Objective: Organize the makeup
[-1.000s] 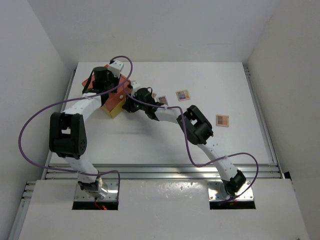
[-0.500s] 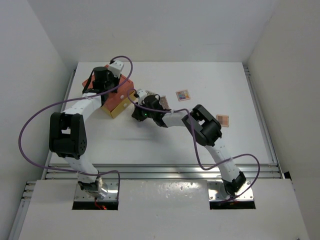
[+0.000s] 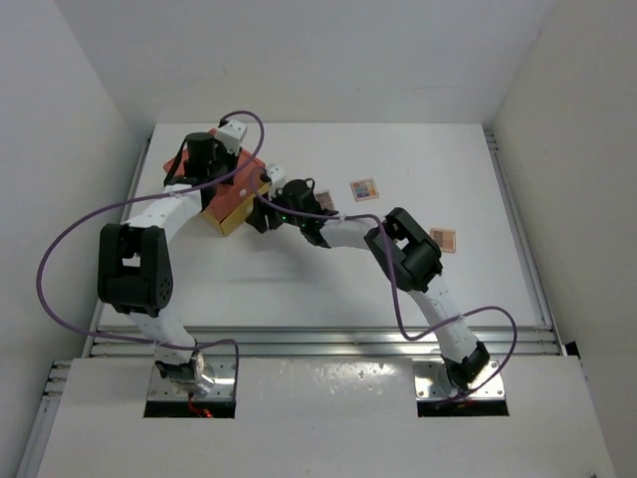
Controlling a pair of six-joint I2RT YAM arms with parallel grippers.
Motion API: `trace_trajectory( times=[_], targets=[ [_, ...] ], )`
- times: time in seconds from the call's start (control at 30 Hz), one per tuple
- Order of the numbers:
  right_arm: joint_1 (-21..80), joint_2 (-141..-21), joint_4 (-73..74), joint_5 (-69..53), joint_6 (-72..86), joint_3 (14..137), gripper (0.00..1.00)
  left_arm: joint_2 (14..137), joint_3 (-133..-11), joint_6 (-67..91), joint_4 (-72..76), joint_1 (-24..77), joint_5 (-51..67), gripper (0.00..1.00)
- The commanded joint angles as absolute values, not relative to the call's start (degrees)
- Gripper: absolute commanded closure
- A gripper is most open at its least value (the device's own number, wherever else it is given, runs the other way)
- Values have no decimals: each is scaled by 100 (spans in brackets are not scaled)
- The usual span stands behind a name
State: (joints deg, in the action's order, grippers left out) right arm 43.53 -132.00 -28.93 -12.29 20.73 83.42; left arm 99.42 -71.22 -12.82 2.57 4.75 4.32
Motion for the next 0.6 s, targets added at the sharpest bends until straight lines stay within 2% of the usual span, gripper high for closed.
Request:
trace_trajectory(
  times=[0.0,0.07,0.33,0.57],
  targets=[
    [4307,-13893,-3094,-976,2047,9526,45,10134,-6926,-1213,-660,448,589,69],
    [4307,-14184,-3041,-993,2232,9990,45,10082,-6874,-1213,-607,448,589,69],
    [4298,-14580,-2979,-554,2171,10186,46,10028,-6812,-1213,-554,448,642,69],
    [4280,-14765,-3006,-694,1899,10652,46,10028,-6812,-1213,-554,448,642,69]
  ],
)
